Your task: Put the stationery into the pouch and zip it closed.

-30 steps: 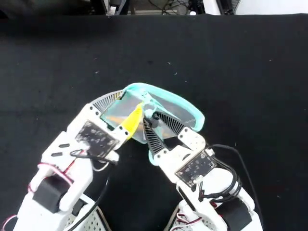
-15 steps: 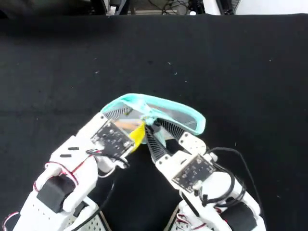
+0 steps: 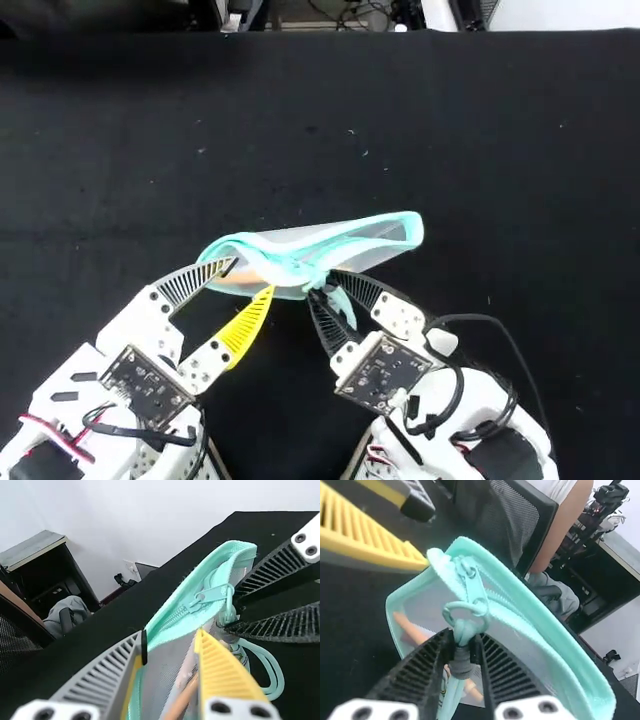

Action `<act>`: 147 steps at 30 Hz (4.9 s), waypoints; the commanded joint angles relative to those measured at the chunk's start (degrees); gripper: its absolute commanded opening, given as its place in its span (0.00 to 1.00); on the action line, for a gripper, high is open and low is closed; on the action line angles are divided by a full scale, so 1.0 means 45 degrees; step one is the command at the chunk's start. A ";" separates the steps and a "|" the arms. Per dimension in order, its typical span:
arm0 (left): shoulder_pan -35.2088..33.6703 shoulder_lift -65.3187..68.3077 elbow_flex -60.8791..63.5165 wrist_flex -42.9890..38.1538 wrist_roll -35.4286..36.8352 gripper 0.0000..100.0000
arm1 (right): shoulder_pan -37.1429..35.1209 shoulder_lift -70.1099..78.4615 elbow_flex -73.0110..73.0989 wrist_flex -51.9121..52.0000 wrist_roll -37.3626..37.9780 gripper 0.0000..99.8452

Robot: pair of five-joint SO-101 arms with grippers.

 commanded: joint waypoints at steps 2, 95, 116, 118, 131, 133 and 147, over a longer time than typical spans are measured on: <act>0.0166 -0.0039 0.0342 -0.0098 -0.0137 0.18 | -0.0117 0.0147 0.0049 0.0430 0.0156 0.01; 0.0186 -0.0156 -0.5499 0.5216 0.1094 0.21 | -0.1641 1.0403 -1.1360 0.4532 -0.0430 0.01; -0.0830 -0.0156 -0.1573 0.2266 0.0996 0.24 | -0.1641 1.1048 -1.1516 0.4181 -0.0371 0.01; -0.1592 -0.0156 -0.1553 0.2149 0.0996 0.24 | -0.1641 1.1048 -1.1751 0.4396 -0.0371 0.01; -0.3214 -0.1133 -0.0889 0.1582 0.0176 0.24 | -0.1641 1.1048 -1.2103 0.4493 -0.0371 0.01; -0.2960 -0.1133 -0.0342 0.1094 0.0156 0.24 | -0.1641 1.1048 -1.2063 0.4493 -0.0371 0.01; -0.0322 -0.1153 -0.0576 0.0899 0.0137 0.16 | -0.1641 1.1048 -1.2024 0.4493 -0.0371 0.01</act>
